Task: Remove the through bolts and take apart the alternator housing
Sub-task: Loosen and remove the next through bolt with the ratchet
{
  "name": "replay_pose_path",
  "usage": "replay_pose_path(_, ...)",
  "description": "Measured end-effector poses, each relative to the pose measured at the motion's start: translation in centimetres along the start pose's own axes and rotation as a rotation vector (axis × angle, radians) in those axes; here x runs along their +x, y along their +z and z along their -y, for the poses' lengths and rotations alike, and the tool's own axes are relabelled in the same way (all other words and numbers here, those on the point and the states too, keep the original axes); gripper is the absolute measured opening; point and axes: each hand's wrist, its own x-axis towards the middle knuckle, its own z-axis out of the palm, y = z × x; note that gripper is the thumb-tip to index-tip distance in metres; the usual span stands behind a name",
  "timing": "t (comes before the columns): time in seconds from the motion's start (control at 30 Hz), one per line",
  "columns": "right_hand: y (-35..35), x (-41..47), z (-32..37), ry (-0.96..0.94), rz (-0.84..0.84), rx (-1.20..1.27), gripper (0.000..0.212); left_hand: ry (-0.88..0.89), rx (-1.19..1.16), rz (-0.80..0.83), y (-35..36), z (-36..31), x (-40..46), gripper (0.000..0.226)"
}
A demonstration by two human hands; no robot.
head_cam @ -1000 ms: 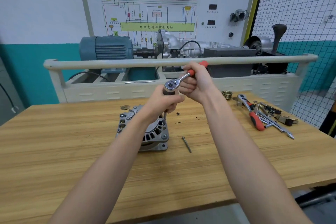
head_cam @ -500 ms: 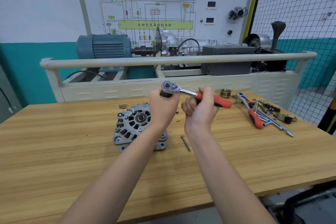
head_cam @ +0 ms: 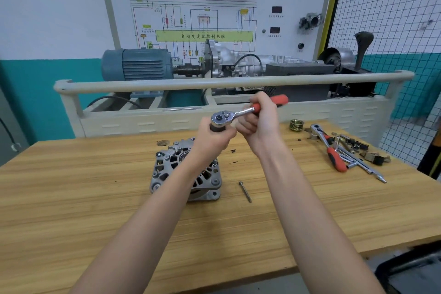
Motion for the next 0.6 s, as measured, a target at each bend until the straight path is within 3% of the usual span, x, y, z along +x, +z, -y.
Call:
replay_pose_path(0.1, -0.2, -3.3, -2.5, -0.260, -0.234, 0.112, 0.038, 0.030, 0.005, -0.254, 1.1, 0.5, -0.1, 0.040)
replay_pose_path(0.17, 0.0, -5.3, -4.1, -0.374, -0.267, 0.164, 0.037, 0.060, 0.042, -0.380, 1.9, 0.7, -0.4, 0.049)
replay_pose_path(0.27, -0.1, -6.0, -4.8, -0.389, -0.245, 0.184, 0.031, 0.088, 0.064, -0.437, 2.3, 1.0, -0.8, 0.052)
replay_pose_path(0.43, -0.8, -2.4, -1.5, -0.160, -0.138, 0.110, 0.041, 0.084, 0.148, -0.253, 1.3, 0.1, -1.1, 0.032)
replay_pose_path(0.6, -0.3, 1.5, 2.0, 0.208, 0.250, -0.131, 0.050, -0.019, 0.134, 0.121, -0.4, -0.9, -0.6, 0.034)
